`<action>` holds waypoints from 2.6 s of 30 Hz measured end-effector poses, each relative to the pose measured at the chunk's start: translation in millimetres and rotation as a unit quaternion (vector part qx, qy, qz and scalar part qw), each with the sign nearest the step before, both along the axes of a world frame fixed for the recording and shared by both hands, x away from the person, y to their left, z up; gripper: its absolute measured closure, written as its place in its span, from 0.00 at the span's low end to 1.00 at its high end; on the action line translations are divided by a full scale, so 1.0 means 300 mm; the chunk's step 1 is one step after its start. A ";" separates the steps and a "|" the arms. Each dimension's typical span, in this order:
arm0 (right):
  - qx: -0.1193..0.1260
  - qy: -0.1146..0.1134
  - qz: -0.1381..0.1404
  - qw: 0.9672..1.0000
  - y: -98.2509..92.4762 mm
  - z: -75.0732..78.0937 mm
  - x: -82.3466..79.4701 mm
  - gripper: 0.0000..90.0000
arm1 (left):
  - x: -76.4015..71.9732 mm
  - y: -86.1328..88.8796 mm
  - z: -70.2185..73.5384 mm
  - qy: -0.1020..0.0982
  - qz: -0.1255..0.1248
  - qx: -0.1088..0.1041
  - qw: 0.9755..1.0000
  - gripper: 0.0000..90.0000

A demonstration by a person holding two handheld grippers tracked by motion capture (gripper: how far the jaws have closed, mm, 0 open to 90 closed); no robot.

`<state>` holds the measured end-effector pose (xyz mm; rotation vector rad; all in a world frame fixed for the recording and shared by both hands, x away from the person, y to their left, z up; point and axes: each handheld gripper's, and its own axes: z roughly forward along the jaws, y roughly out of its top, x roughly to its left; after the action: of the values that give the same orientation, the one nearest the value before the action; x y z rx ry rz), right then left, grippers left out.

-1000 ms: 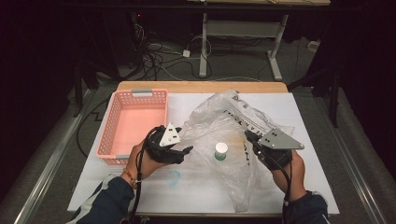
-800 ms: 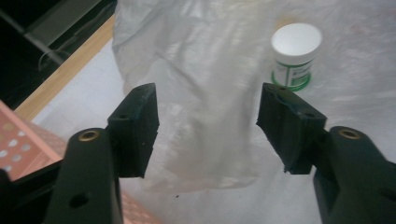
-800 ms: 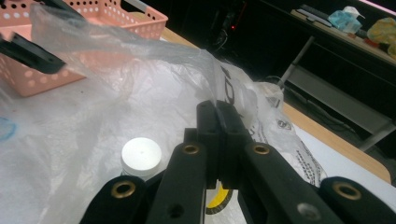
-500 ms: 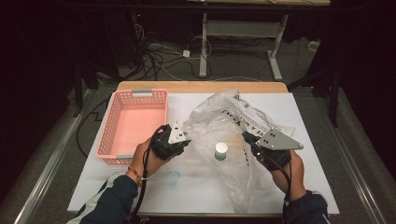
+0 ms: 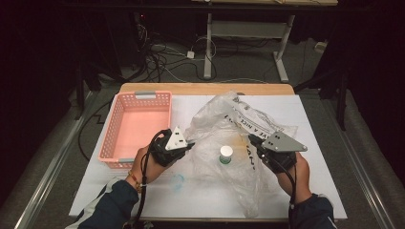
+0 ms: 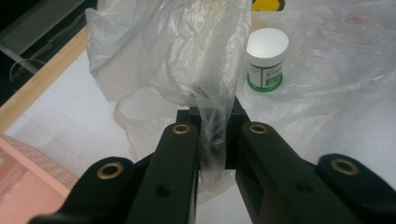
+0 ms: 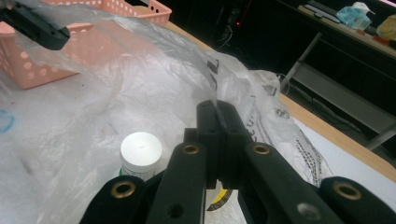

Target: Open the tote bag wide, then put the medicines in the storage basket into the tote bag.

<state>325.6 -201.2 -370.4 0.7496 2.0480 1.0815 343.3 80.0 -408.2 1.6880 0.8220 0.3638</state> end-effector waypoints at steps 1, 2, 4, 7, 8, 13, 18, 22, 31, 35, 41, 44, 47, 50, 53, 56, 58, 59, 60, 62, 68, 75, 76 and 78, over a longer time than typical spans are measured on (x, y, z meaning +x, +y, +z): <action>0.000 0.001 0.000 1.000 0.000 -0.001 0.001 1.00 | -0.002 0.001 0.000 0.000 0.000 0.000 1.000 0.96; 0.000 0.001 -0.002 1.000 -0.001 -0.002 0.001 1.00 | -0.004 0.002 0.000 -0.001 0.000 -0.003 1.000 0.96; 0.000 0.000 -0.003 1.000 -0.003 -0.003 0.003 1.00 | -0.009 0.005 0.003 0.002 -0.001 -0.008 1.000 0.96; 0.002 0.001 -0.005 1.000 -0.007 -0.005 0.010 1.00 | -0.011 0.008 0.009 0.000 -0.002 -0.013 1.000 0.96; 0.002 0.001 -0.005 1.000 -0.007 -0.006 0.012 1.00 | -0.011 0.009 0.011 -0.001 -0.003 -0.015 1.000 0.96; 0.003 0.003 -0.001 1.000 -0.003 -0.008 0.013 0.91 | -0.016 0.014 0.013 0.000 -0.005 -0.026 1.000 0.96; 0.012 -0.003 0.011 1.000 0.005 -0.001 -0.023 0.62 | -0.024 0.008 0.012 -0.003 -0.007 -0.024 1.000 0.96; 0.021 -0.024 0.021 0.999 0.001 0.013 -0.078 0.46 | -0.023 0.001 0.010 -0.004 -0.010 -0.020 1.000 0.96; 0.069 -0.040 0.038 0.996 -0.055 0.016 -0.262 0.38 | -0.029 0.007 0.001 -0.005 -0.008 -0.014 1.000 0.96; 0.062 -0.042 0.049 0.996 -0.070 -0.012 -0.361 0.36 | -0.032 0.006 0.000 -0.005 -0.006 -0.016 1.000 0.96; 0.058 -0.006 0.040 0.997 -0.087 -0.092 -0.453 0.29 | -0.040 0.000 -0.003 -0.006 -0.008 -0.018 1.000 0.96; 0.024 0.032 0.026 0.999 -0.074 -0.159 -0.447 0.24 | -0.040 -0.002 -0.002 -0.004 -0.008 -0.020 1.000 0.96; -0.021 0.060 0.001 0.998 -0.064 -0.221 -0.409 0.24 | -0.040 -0.005 -0.001 -0.006 -0.008 -0.024 1.000 0.96; -0.046 0.062 -0.019 0.997 -0.069 -0.261 -0.364 0.29 | -0.038 -0.007 -0.001 -0.005 -0.009 -0.025 1.000 0.96; -0.055 0.063 -0.025 0.996 -0.084 -0.283 -0.320 0.52 | -0.035 -0.008 -0.003 -0.004 -0.009 -0.028 1.000 0.96; -0.063 0.069 -0.026 0.995 -0.088 -0.291 -0.283 0.71 | -0.033 -0.011 -0.005 -0.003 -0.010 -0.027 1.000 0.96; -0.061 0.070 -0.025 0.995 -0.091 -0.288 -0.264 0.79 | -0.034 -0.014 -0.008 -0.004 -0.010 -0.027 1.000 0.95; -0.058 0.069 -0.025 0.996 -0.093 -0.285 -0.259 0.84 | -0.034 -0.015 -0.009 -0.003 -0.011 -0.026 1.000 0.96; -0.053 0.065 -0.026 0.996 -0.095 -0.279 -0.252 0.87 | -0.035 -0.016 -0.010 -0.004 -0.011 -0.025 1.000 0.96; -0.051 0.056 -0.031 0.997 -0.101 -0.266 -0.235 0.93 | -0.035 -0.019 -0.010 -0.004 -0.011 -0.026 1.000 0.96; -0.034 0.026 -0.045 0.998 -0.130 -0.226 -0.167 0.98 | -0.031 -0.026 -0.010 -0.007 -0.007 -0.028 1.000 0.96; 0.012 -0.030 -0.057 0.998 -0.156 -0.128 -0.132 0.98 | -0.030 -0.045 0.042 -0.044 0.007 -0.070 0.997 0.96; 0.018 -0.037 -0.057 0.998 -0.157 -0.114 -0.132 0.98 | -0.030 -0.046 0.056 -0.054 0.012 -0.075 0.996 0.96; 0.026 -0.050 -0.058 0.997 -0.156 -0.092 -0.131 0.98 | -0.036 -0.044 0.077 -0.061 0.011 -0.091 0.994 0.96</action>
<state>286.4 -248.1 -397.8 0.8136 1.8742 1.0890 332.6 66.7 -385.1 1.4746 0.7610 0.3921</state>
